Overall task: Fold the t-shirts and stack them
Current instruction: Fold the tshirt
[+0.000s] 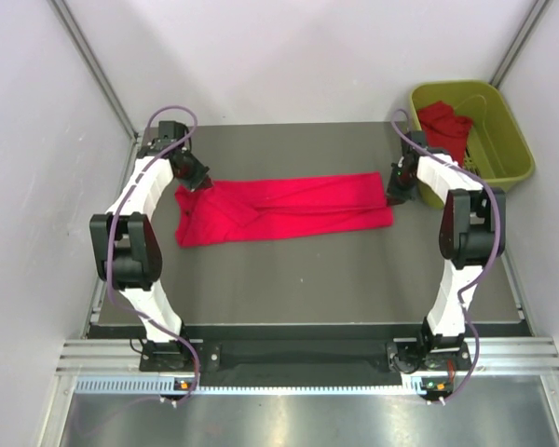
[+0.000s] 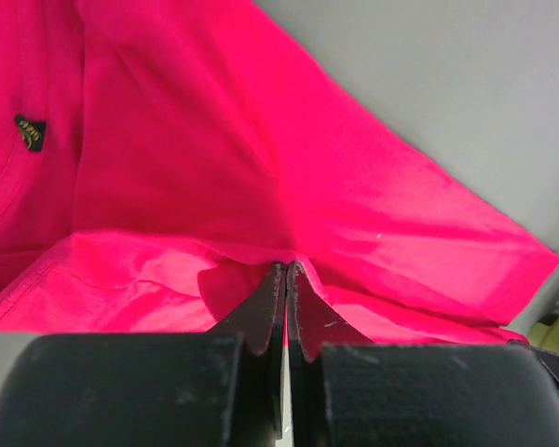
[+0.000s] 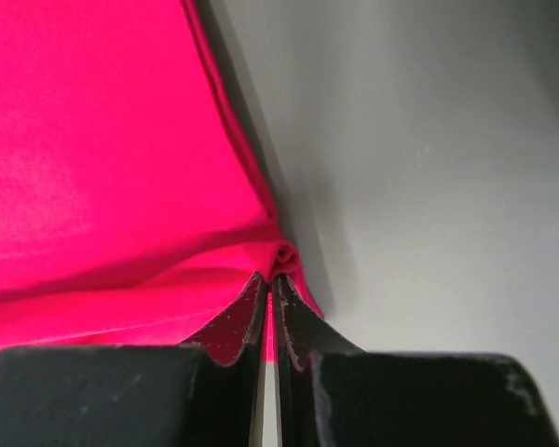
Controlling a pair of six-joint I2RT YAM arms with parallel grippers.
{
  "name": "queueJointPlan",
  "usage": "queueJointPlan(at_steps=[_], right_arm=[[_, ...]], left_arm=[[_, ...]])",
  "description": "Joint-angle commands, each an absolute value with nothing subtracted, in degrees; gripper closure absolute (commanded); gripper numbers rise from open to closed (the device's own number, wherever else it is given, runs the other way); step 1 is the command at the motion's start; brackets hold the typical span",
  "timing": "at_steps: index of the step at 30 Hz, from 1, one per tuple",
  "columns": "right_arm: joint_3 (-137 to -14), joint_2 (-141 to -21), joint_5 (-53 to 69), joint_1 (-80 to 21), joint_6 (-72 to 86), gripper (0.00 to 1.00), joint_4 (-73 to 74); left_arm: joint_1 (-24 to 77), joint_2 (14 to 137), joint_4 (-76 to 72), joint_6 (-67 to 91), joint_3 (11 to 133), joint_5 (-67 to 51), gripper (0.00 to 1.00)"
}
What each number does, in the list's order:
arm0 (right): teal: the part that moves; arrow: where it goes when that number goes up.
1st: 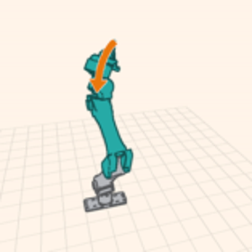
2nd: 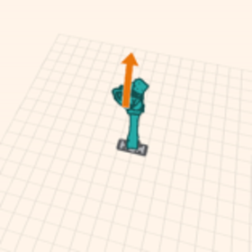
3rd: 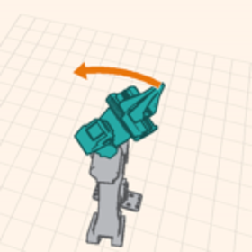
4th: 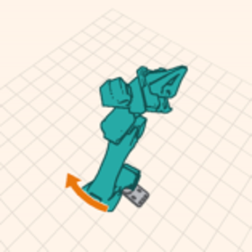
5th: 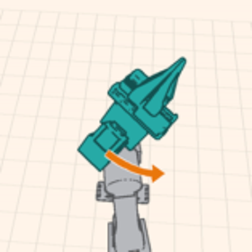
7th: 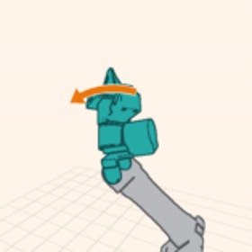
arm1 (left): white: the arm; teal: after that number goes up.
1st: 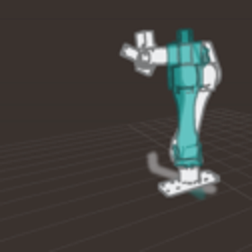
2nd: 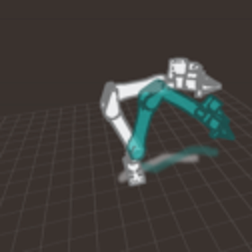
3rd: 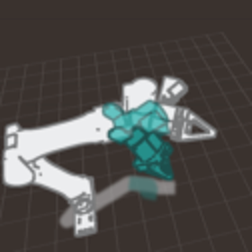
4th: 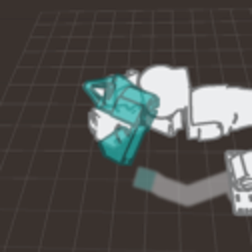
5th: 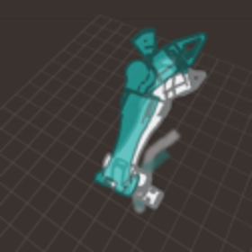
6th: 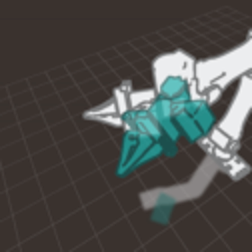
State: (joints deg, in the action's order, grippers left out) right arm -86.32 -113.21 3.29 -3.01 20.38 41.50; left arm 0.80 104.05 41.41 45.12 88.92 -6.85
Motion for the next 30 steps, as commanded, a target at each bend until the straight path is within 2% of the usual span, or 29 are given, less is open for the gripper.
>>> queueJointPlan(at_steps=[1, 11, 13, 25, 30], right_arm=[[-90.52, -114.78, 1.14, -2.90, 19.60, 0.98, 43.24], [-94.74, -119.44, 1.41, -3.08, 19.34, 0.94, 44.21], [-95.27, -120.06, 1.49, -3.08, 19.34, 0.88, 44.47], [-97.91, -121.20, 1.41, -3.25, 18.46, 0.74, 45.79], [-99.14, -121.38, 1.32, -3.34, 18.11, 0.72, 46.41]], left_arm=[[0.44, 105.11, 39.64, 45.44, 92.28, -6.68, 1.00], [0.44, 108.28, 40.08, 45.53, 94.74, -5.19, 1.00], [0.44, 108.81, 40.08, 45.53, 95.36, -5.19, 1.00], [0.44, 113.55, 40.34, 45.35, 99.23, -5.45, 1.00], [-1.05, 115.31, 40.69, 45.18, 101.42, -5.10, 1.00]])
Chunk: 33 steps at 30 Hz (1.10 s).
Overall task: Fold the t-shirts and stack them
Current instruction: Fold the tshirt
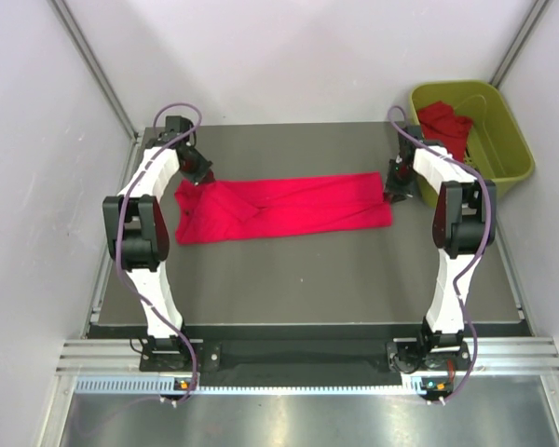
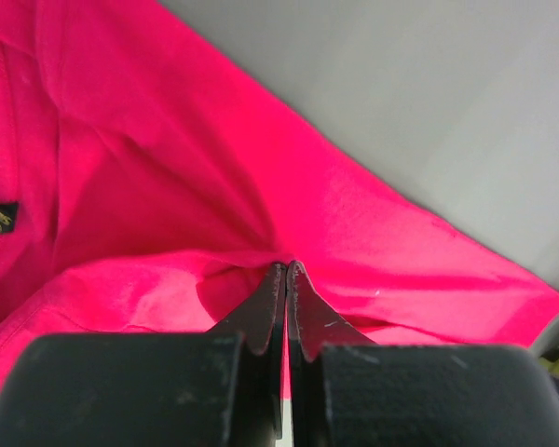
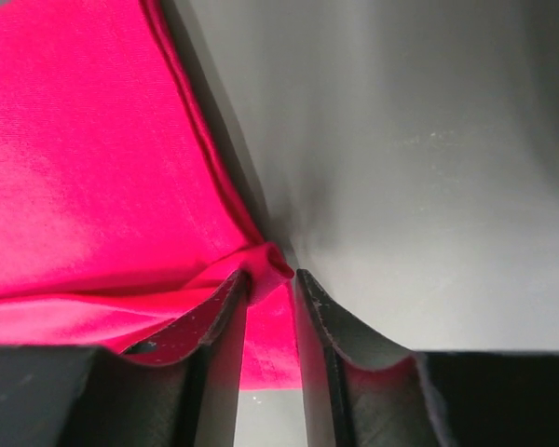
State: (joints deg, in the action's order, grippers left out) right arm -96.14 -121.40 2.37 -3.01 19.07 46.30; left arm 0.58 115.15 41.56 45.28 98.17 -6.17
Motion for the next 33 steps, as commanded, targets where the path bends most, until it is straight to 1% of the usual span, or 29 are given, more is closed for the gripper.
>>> queueJointPlan(at_steps=[1, 3, 7, 10, 17, 18, 22, 28, 30, 32, 33], right_arm=[[-99.31, -121.55, 1.23, -3.34, 18.02, 0.71, 46.67], [-99.58, -121.47, 1.14, -3.43, 17.93, 0.69, 46.84], [-100.89, -121.29, 1.14, -3.52, 17.32, 0.60, 47.46], [-102.12, -121.20, 1.14, -3.52, 17.05, 0.57, 48.34], [-102.92, -118.66, 1.67, -3.96, 16.70, 0.54, 48.95], [-102.75, -117.96, 1.93, -4.04, 16.70, 0.53, 49.04], [-100.29, -115.85, 2.90, -4.04, 16.35, 0.51, 48.34], [-99.14, -116.45, 7.55, -4.66, 17.57, 0.50, 46.41], [-98.88, -116.80, 9.75, -4.92, 18.63, 0.50, 45.45], [-98.88, -117.16, 10.37, -5.01, 19.77, 0.50, 45.09], [-98.96, -117.33, 10.46, -5.01, 19.95, 0.50, 45.00]], left_arm=[[-1.05, 115.75, 40.69, 45.18, 101.69, -5.01, 1.00], [-1.23, 116.28, 40.96, 45.18, 102.39, -5.10, 1.00], [-1.49, 117.51, 41.22, 44.91, 103.36, -4.66, 1.00], [-1.58, 118.38, 41.22, 44.91, 103.80, -5.36, 1.00], [-1.67, 119.53, 41.92, 43.60, 103.45, -5.63, 1.00], [-1.58, 119.44, 42.45, 43.16, 103.45, -4.41, 0.94], [-1.67, 117.08, 42.71, 41.05, 102.75, -0.72, 0.90], [-2.11, 115.23, 42.80, 40.25, 100.90, -0.53, 0.96], [-2.20, 115.05, 43.24, 40.34, 100.64, -0.53, 1.00], [-2.20, 114.44, 43.24, 40.25, 99.76, -0.53, 1.00], [-2.20, 114.09, 43.42, 39.99, 99.67, 1.39, 1.00]])
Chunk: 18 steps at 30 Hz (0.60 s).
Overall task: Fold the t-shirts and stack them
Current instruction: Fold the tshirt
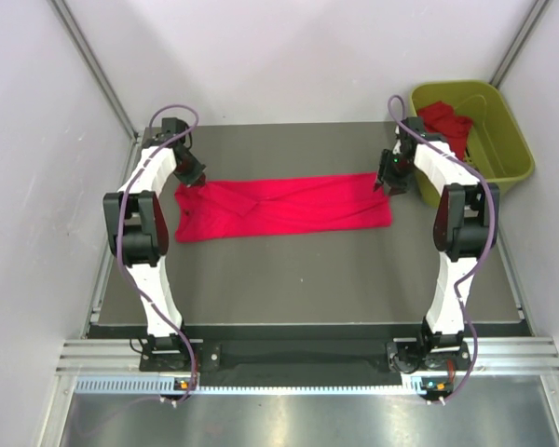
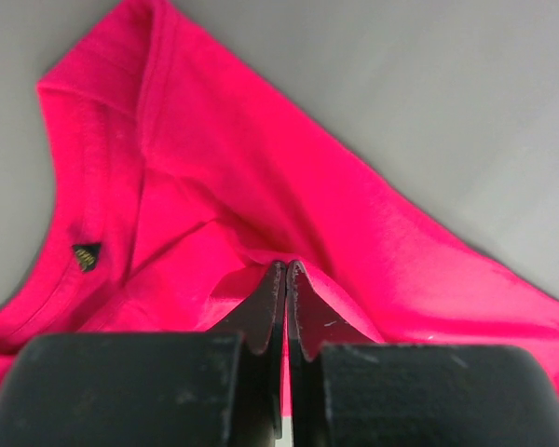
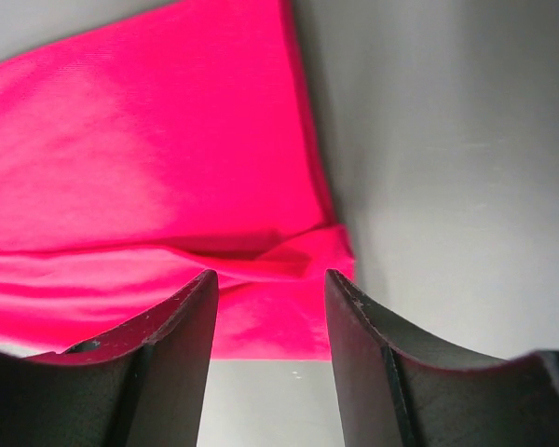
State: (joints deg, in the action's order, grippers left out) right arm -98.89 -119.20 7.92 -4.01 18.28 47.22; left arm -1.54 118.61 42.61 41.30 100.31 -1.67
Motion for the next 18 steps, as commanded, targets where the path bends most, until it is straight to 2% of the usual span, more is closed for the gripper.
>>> queueJointPlan(at_steps=[1, 13, 18], right_arm=[[-98.96, -117.42, 10.46, -5.01, 20.04, 0.50, 44.83], [-97.73, -118.56, 9.58, -4.66, 21.88, 0.50, 44.91], [-97.04, -118.74, 8.97, -4.57, 24.43, 0.60, 45.35]], left_arm=[[-2.20, 114.00, 43.59, 39.82, 99.75, 1.75, 1.00], [-3.52, 113.20, 43.77, 39.29, 99.58, 1.59, 1.00], [-3.52, 113.90, 43.77, 39.64, 99.23, 0.35, 1.00]])
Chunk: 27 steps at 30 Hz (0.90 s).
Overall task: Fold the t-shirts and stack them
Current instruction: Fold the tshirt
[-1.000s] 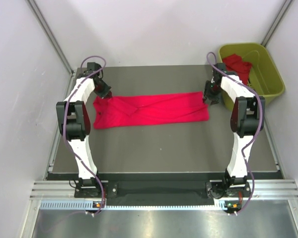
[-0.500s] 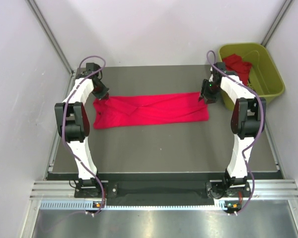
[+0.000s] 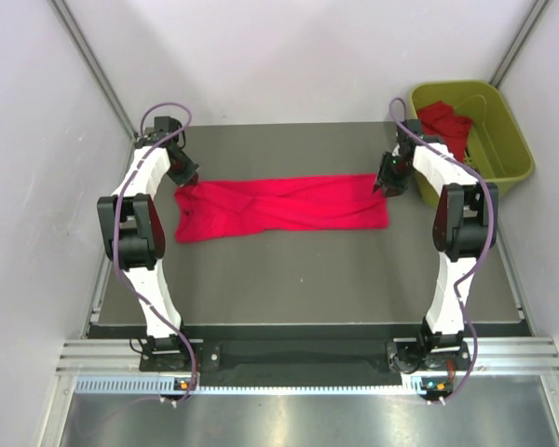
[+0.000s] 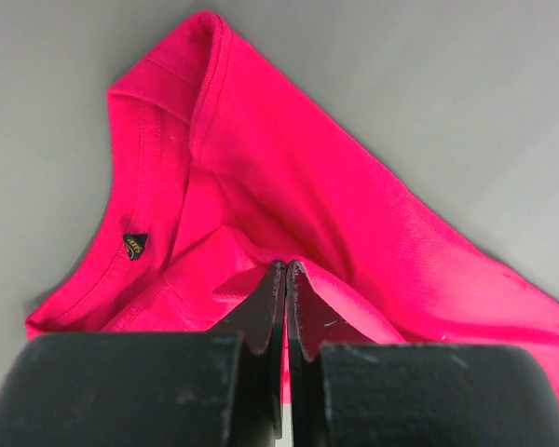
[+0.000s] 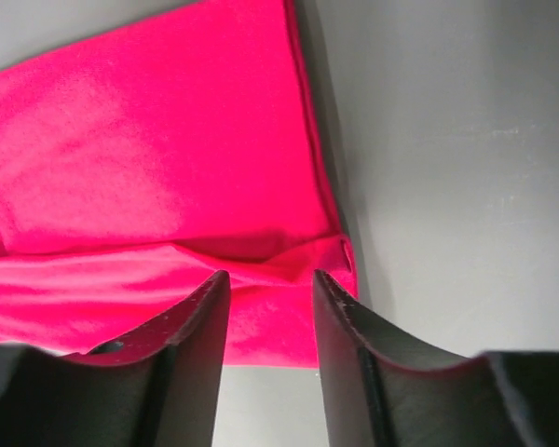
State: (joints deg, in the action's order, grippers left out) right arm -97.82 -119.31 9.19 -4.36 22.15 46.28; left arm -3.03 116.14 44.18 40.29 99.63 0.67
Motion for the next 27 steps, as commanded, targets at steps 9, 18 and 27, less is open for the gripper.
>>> queueJointPlan(at_steps=[9, 18, 27], right_arm=[[-92.21, -115.23, 7.21, -4.75, 24.08, 0.58, 44.74], [-92.80, -116.98, 7.82, -4.75, 24.78, 0.56, 42.89], [-96.06, -118.39, 7.12, -4.48, 25.13, 0.96, 43.51]], left_arm=[[-3.52, 114.17, 43.07, 39.55, 98.35, -1.58, 1.00], [-3.60, 114.52, 42.80, 39.64, 98.53, -2.37, 1.00], [-3.51, 113.47, 43.68, 39.11, 98.44, -1.58, 1.00]])
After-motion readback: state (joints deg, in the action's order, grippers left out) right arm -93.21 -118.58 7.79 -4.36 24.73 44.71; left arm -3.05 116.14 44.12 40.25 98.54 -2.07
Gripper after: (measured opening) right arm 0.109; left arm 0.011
